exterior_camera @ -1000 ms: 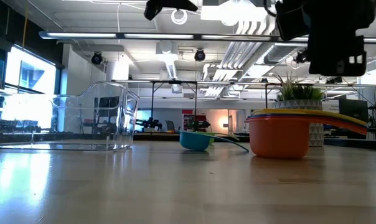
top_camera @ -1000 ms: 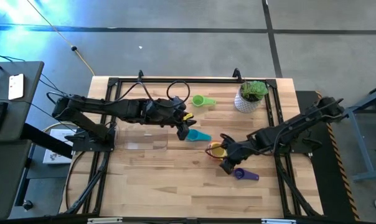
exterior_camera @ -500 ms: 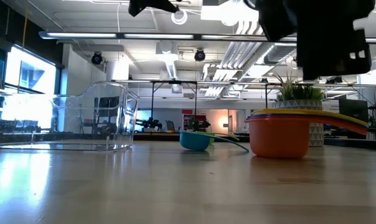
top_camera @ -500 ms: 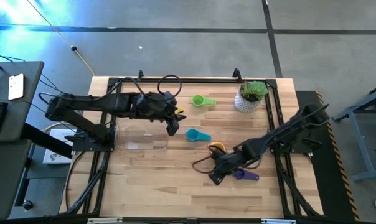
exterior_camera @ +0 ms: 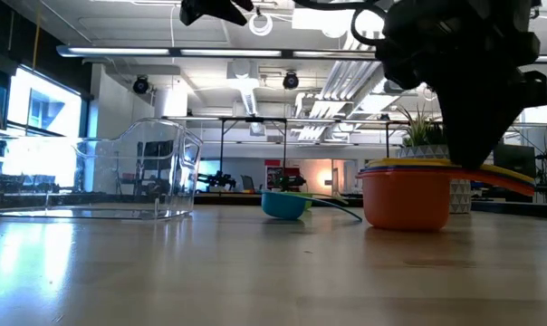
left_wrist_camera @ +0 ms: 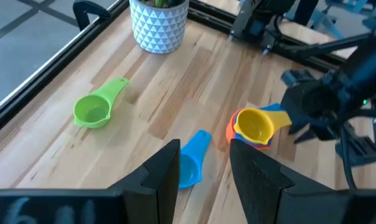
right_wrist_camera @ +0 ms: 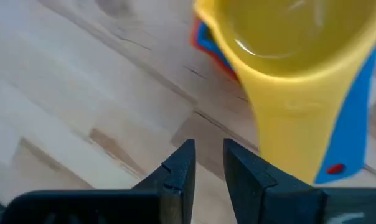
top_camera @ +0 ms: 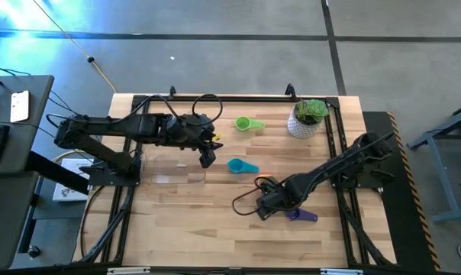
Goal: Nest measuring cups in basket
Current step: Stack the yellow measuring cup into the blue stacked measuring cups
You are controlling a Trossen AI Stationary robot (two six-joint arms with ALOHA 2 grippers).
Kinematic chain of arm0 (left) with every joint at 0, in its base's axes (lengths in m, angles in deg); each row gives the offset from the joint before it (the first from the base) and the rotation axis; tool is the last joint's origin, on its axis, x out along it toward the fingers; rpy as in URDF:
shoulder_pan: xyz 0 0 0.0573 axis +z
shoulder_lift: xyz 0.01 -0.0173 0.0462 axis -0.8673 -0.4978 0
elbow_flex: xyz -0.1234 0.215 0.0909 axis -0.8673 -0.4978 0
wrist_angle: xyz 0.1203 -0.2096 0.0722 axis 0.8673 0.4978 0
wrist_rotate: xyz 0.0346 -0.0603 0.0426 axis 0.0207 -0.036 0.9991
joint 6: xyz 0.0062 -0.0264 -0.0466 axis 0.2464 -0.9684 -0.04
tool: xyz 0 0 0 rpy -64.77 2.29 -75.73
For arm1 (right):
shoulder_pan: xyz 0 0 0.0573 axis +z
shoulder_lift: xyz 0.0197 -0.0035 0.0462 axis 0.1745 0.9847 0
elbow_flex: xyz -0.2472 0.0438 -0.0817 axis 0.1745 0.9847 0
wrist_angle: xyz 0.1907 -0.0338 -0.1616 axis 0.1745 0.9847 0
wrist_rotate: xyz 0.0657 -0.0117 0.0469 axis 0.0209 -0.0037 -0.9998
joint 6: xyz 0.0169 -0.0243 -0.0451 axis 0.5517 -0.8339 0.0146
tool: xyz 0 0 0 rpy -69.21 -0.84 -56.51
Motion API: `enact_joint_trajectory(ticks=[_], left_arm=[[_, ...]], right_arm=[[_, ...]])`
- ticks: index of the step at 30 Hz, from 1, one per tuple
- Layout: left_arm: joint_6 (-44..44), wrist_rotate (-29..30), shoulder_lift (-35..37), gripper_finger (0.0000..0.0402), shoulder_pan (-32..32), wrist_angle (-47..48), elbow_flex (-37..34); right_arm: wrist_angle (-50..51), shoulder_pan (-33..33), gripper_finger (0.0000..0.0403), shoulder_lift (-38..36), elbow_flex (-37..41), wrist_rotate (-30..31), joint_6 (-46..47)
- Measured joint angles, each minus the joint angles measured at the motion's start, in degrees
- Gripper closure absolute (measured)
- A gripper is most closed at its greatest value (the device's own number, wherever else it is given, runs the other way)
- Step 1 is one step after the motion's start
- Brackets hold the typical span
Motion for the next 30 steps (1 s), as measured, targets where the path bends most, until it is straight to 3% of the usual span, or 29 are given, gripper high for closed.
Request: enact_joint_trajectory(ticks=[22,30], left_arm=[[5.4,0.0,0.0,0.0271,0.0,4.6,0.0],[5.5,-0.9,0.0,0.0271,-0.2,5.0,0.0]], right_arm=[[3.7,-2.6,0.033,0.0,-0.1,-0.3,4.4],[13.5,-2.4,0.033,0.1,-9.7,4.9,4.5]])
